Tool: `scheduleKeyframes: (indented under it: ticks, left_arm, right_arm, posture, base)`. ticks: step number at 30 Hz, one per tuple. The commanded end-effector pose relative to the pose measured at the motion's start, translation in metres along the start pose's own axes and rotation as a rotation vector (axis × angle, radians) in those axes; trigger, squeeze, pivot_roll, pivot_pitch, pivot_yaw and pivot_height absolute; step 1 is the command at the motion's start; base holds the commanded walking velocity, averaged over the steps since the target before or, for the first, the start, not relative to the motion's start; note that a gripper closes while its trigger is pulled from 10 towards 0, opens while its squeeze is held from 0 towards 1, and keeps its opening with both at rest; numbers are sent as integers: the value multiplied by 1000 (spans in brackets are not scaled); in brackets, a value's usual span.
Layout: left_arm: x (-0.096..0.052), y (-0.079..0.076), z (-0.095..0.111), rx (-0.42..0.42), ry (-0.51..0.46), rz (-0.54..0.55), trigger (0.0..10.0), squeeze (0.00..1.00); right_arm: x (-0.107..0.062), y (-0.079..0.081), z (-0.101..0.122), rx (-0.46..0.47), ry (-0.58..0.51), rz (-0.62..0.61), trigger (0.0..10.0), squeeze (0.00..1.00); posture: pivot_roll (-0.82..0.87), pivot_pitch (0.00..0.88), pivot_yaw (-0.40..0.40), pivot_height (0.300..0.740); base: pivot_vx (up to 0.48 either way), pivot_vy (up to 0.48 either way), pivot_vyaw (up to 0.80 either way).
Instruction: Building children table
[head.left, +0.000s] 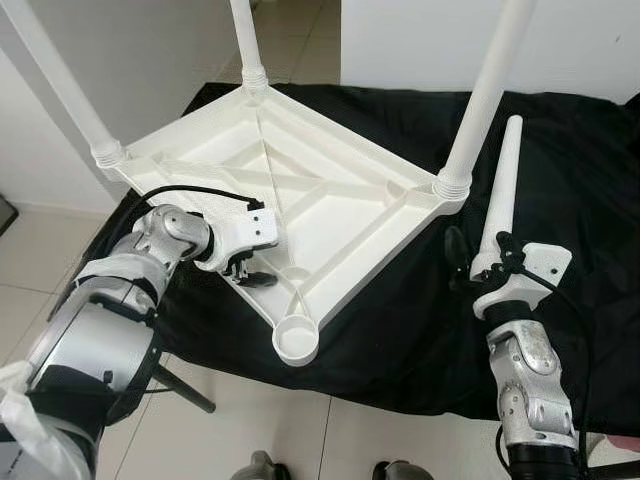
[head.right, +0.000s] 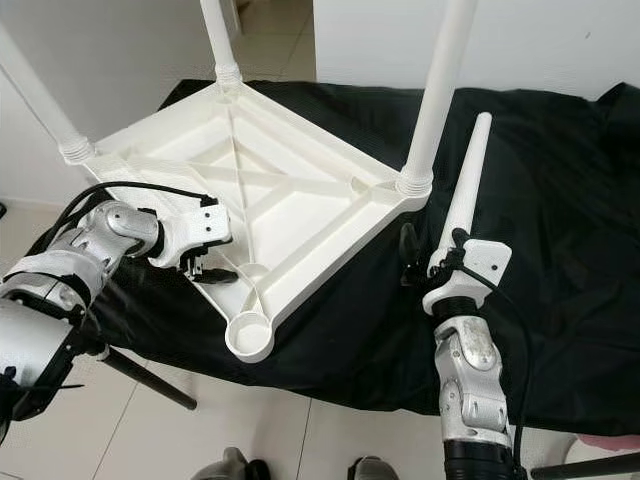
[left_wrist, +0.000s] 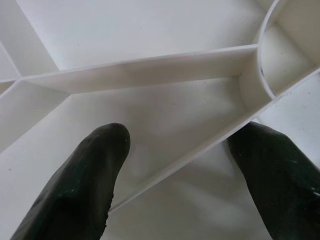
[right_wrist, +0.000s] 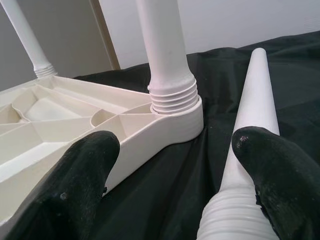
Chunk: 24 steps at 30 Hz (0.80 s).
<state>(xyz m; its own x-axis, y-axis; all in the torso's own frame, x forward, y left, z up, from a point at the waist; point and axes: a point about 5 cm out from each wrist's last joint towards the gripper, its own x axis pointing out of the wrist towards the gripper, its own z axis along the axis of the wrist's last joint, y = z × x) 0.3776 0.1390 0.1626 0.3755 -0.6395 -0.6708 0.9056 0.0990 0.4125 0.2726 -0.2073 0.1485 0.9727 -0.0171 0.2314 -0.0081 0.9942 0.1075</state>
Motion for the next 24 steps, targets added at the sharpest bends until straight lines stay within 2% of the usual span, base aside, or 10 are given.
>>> scheduleKeyframes:
  ticks: [1,13,14,15,16,24]
  left_arm:
    - [5,-4,-3,-5,29,-22,10000,0]
    - [2,-3,-3,-37,8,-48,9804,0]
    - [1,-4,-4,-50,-1,-61,1686,0]
    - [0,-4,-5,-59,-7,-70,1686,0]
    - [-1,-5,-6,-71,-9,-82,314,0]
    - [-3,-10,-10,-90,-16,-139,0,0]
  right_arm:
    - [-7,0,-18,23,95,-9,10000,0]
    - [-8,0,-17,22,108,-10,10000,0]
    - [-6,0,-16,21,103,-7,10000,0]
    - [-4,1,-15,21,101,-4,10000,0]
    - [-2,1,-14,21,99,-4,10000,0]
    - [-1,0,-14,19,97,-2,10000,0]
  posture:
    - [-83,175,123,740]
    - [-75,174,122,740]
    - [-71,169,120,740]
    - [-71,169,120,740]
    - [-65,169,117,740]
    - [-62,169,121,740]
  base:
    - [0,0,0]
    - [0,0,0]
    - [0,0,0]
    - [0,0,0]
    - [0,0,0]
    - [0,0,0]
